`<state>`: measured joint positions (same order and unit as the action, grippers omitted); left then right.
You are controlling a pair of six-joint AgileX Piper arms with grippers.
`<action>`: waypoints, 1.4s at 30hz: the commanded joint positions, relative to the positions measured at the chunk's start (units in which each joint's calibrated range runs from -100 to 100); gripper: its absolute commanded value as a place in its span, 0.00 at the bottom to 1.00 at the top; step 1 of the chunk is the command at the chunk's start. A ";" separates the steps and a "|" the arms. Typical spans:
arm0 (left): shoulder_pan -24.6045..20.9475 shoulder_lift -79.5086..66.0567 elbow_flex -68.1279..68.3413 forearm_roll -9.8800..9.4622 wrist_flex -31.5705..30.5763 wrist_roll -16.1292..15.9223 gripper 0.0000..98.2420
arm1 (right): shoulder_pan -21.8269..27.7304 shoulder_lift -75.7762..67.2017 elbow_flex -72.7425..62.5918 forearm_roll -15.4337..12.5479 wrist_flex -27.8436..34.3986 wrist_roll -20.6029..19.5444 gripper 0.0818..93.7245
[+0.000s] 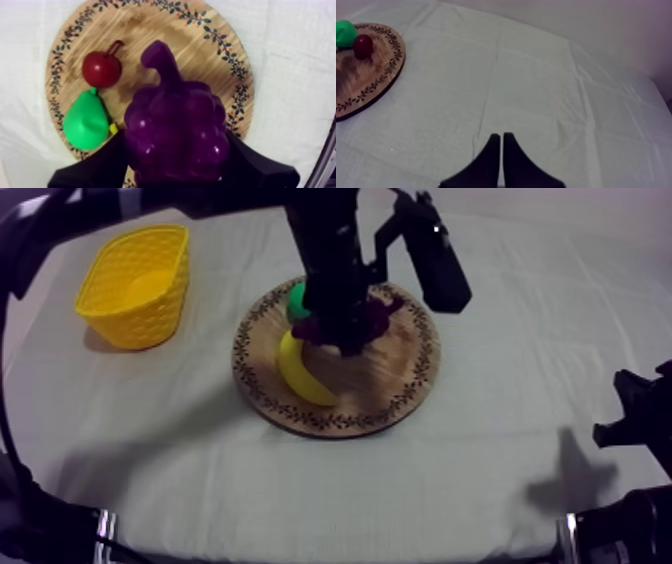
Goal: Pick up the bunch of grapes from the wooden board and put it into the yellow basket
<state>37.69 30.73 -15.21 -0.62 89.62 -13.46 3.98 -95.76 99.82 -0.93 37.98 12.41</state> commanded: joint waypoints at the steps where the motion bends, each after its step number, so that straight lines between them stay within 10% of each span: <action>1: 0.03 -2.12 -0.19 -0.24 0.91 0.31 0.46 | 0.00 0.00 -0.04 -0.02 0.00 0.02 0.00; 18: -4.37 -9.96 -3.38 -3.38 7.04 4.95 0.44 | 0.00 0.00 -0.04 -0.02 0.00 0.02 0.00; 42: -24.49 -12.27 -8.47 -5.68 10.13 6.73 0.43 | 0.00 0.00 -0.04 -0.02 0.00 0.02 0.00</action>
<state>15.00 18.27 -23.30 -6.30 99.80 -6.64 3.98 -95.76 99.82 -0.93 37.98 12.41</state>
